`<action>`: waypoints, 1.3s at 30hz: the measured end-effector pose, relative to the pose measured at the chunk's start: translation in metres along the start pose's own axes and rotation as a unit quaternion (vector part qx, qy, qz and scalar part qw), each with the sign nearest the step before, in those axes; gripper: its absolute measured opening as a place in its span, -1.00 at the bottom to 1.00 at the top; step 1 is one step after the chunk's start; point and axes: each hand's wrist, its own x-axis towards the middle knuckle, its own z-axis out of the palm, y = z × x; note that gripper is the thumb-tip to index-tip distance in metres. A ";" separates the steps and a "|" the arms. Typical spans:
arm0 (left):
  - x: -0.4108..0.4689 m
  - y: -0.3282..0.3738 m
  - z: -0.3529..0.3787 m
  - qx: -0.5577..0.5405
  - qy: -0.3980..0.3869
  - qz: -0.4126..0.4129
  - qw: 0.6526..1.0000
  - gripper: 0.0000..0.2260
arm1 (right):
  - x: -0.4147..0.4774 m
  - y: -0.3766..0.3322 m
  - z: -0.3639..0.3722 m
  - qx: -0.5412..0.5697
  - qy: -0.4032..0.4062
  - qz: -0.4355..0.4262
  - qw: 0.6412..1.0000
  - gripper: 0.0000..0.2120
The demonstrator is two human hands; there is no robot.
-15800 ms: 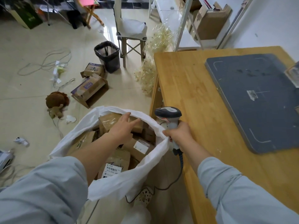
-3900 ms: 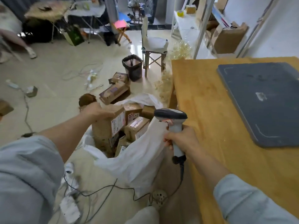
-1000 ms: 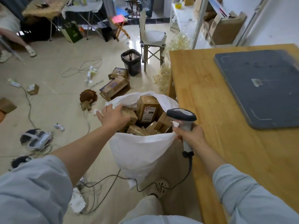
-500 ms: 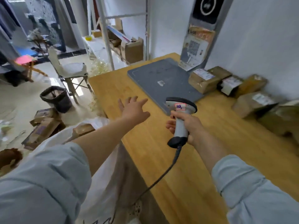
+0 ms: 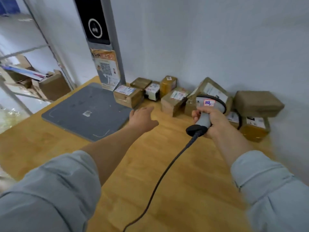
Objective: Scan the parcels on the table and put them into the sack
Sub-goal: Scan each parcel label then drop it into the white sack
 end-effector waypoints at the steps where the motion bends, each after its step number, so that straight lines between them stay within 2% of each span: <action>1: 0.013 0.007 0.004 -0.006 -0.006 0.000 1.000 -0.34 | 0.007 -0.008 -0.005 0.013 0.003 -0.007 1.000 -0.91; 4: 0.056 0.028 0.020 -0.032 -0.027 -0.007 0.999 -0.33 | 0.031 -0.020 -0.017 0.008 0.015 -0.012 1.000 -0.92; 10: 0.145 0.053 0.060 -0.079 -0.052 -0.067 0.993 -0.21 | 0.095 -0.015 -0.024 -0.107 0.038 0.002 0.994 -0.84; 15: 0.222 0.065 0.091 -0.086 -0.027 -0.109 0.990 0.05 | 0.148 -0.007 -0.030 -0.178 0.050 0.006 0.983 -0.80; 18: 0.256 0.070 0.106 -0.060 -0.032 -0.123 0.990 0.16 | 0.167 0.000 -0.038 -0.187 0.042 -0.005 0.981 -0.89; 23: 0.278 0.067 0.121 -0.047 -0.047 -0.110 0.992 0.10 | 0.175 0.006 -0.048 -0.201 0.038 -0.002 0.979 -0.95; 29: 0.220 0.041 0.125 -0.053 -0.063 -0.132 0.988 0.06 | 0.156 0.012 -0.052 -0.213 0.051 0.001 0.976 -0.93; 39: 0.018 -0.036 0.117 -0.069 -0.138 -0.113 0.982 0.19 | 0.077 0.083 -0.049 -0.138 0.053 0.045 0.988 -0.87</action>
